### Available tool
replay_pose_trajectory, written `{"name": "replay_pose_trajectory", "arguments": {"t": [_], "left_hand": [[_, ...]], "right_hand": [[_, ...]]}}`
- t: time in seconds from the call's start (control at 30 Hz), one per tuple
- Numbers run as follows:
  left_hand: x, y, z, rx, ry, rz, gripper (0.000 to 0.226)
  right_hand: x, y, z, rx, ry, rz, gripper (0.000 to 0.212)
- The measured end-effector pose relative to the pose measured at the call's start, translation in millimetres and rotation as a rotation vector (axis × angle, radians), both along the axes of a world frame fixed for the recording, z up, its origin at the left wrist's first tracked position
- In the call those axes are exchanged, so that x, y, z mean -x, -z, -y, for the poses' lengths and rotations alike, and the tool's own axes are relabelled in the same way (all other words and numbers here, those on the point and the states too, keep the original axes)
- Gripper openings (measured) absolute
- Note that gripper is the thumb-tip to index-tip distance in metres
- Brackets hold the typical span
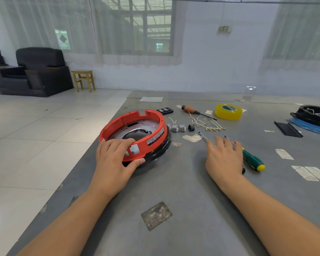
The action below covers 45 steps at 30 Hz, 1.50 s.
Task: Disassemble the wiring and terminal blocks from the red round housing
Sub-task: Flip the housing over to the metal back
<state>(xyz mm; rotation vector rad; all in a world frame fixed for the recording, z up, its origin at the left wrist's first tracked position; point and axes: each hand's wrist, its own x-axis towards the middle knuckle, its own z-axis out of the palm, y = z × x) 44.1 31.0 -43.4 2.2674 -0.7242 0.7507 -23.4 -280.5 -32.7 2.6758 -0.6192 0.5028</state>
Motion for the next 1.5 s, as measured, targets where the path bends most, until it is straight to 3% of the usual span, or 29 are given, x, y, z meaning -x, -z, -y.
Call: {"name": "replay_pose_trajectory", "arguments": {"t": [0.17, 0.27, 0.4, 0.5, 0.57, 0.67, 0.73, 0.83, 0.97, 1.13, 1.23, 1.4, 1.5], "left_hand": [[6, -7, 3, 0.4, 0.081, -0.135, 0.049], [8, -14, 4, 0.669, 0.162, -0.298, 0.061], [9, -21, 7, 1.019, 0.407, -0.504, 0.055], [11, -24, 9, 1.182, 0.5, -0.642, 0.047], [11, -23, 8, 1.262, 0.51, -0.714, 0.046], [9, -22, 6, 1.367, 0.52, -0.844, 0.063], [7, -21, 7, 1.404, 0.528, -0.918, 0.057], [3, -19, 8, 1.37, 0.532, -0.976, 0.049], [4, -16, 7, 1.293, 0.609, -1.066, 0.07], [10, -14, 16, 1.287, 0.804, -1.142, 0.095], [15, -17, 22, 1.293, 0.792, -1.118, 0.092], [19, -3, 36, 0.993, 0.63, -1.089, 0.069], [15, -8, 42, 1.005, 0.501, -1.104, 0.054]], "right_hand": [[-2, 10, -52, -0.208, -0.421, 0.155, 0.046], [-11, 17, -80, -0.593, -0.627, 0.206, 0.048], [-30, 17, -104, -1.271, -0.551, 0.449, 0.054], [-44, 13, -116, -1.798, -0.525, 0.523, 0.053], [-50, 10, -119, -1.984, -0.541, 0.532, 0.035], [-53, 9, -117, -2.151, -0.55, 0.493, 0.029], [-53, 11, -114, -2.178, -0.542, 0.504, 0.025], [-54, 16, -111, -2.047, -0.497, 0.631, 0.019], [-52, 15, -107, -1.849, -0.509, 0.702, 0.026], [-46, 16, -114, -1.999, -0.575, 0.705, 0.021], [-43, 15, -120, -2.116, -0.601, 0.711, 0.026], [-40, 11, -122, -2.148, -0.577, 0.725, 0.032], [-39, 6, -117, -2.202, -0.513, 0.707, 0.03]]}}
